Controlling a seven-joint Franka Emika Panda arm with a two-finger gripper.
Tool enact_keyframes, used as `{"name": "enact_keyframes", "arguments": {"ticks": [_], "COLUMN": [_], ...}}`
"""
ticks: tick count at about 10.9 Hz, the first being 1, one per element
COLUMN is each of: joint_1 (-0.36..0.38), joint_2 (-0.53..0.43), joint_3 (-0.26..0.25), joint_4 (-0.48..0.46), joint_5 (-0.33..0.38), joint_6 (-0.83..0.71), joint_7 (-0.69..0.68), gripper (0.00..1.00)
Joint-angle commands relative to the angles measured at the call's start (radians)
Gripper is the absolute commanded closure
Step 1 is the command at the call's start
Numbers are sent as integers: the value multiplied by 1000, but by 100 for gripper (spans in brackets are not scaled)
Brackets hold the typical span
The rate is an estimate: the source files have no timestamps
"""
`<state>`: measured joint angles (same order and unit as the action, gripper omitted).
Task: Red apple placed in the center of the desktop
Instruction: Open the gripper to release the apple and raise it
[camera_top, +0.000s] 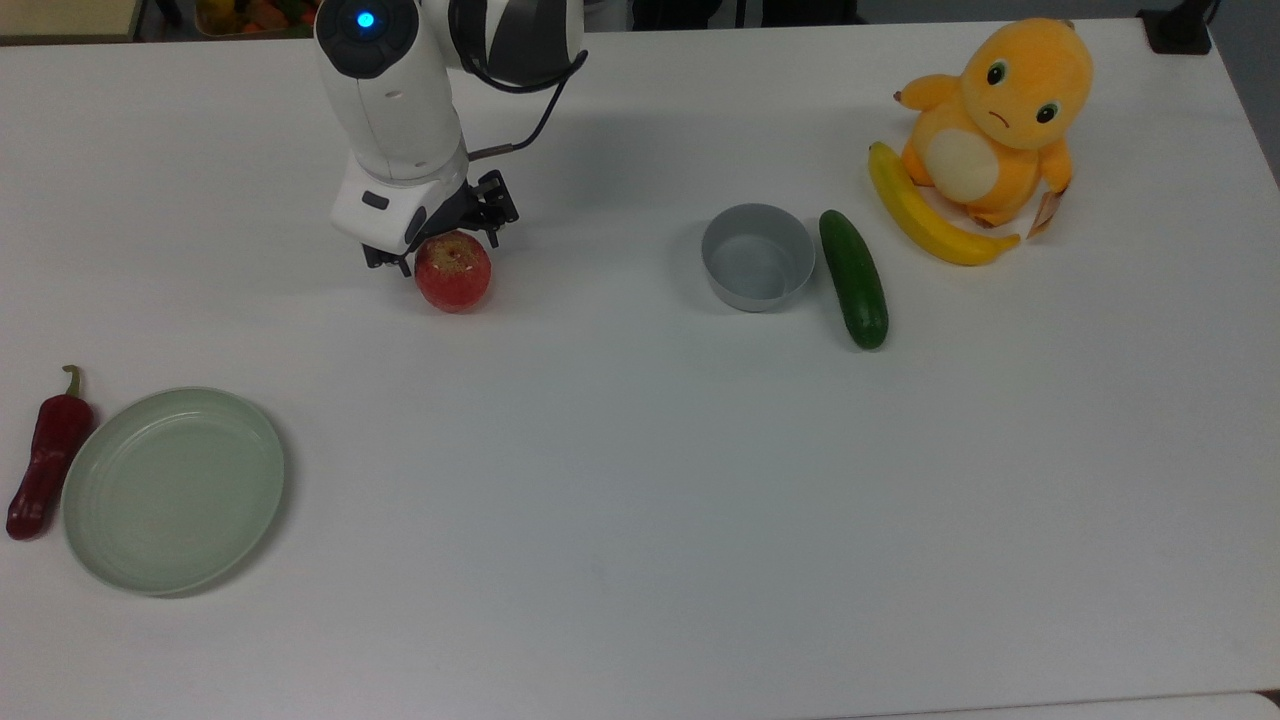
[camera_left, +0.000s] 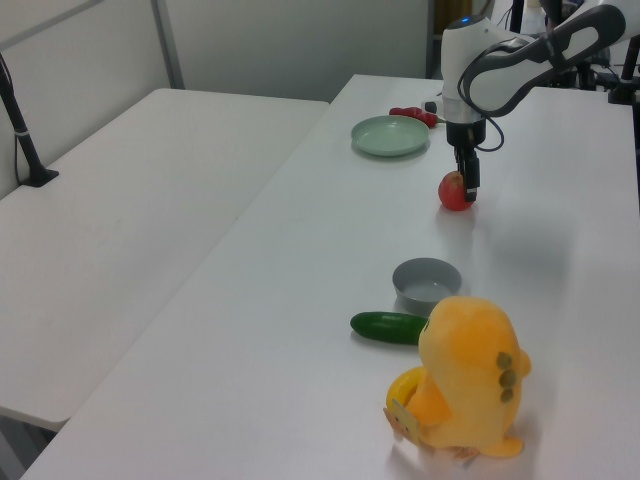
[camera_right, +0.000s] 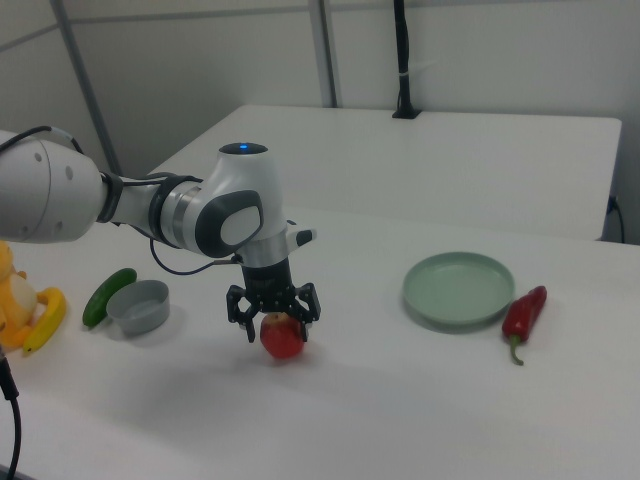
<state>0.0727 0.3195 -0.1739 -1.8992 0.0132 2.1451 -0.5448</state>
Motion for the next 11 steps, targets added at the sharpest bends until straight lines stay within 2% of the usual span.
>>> {"name": "enact_keyframes", "arguments": {"ticks": [1,3,7,9,11], "joint_1": [7,4,-11,-10,-7], "joint_2": [-39,-92,-215,-269,-321], "joint_3": [-12,-12,-10,7,68], "joint_4": [-21,26,231,313,321], "joint_5": [16,14,17,21,21], "joint_6": [27,-64,-400,-546,-612], "joint_7": [-14,-12,21,159,338], "gripper": [0,0,0,0,0]}}
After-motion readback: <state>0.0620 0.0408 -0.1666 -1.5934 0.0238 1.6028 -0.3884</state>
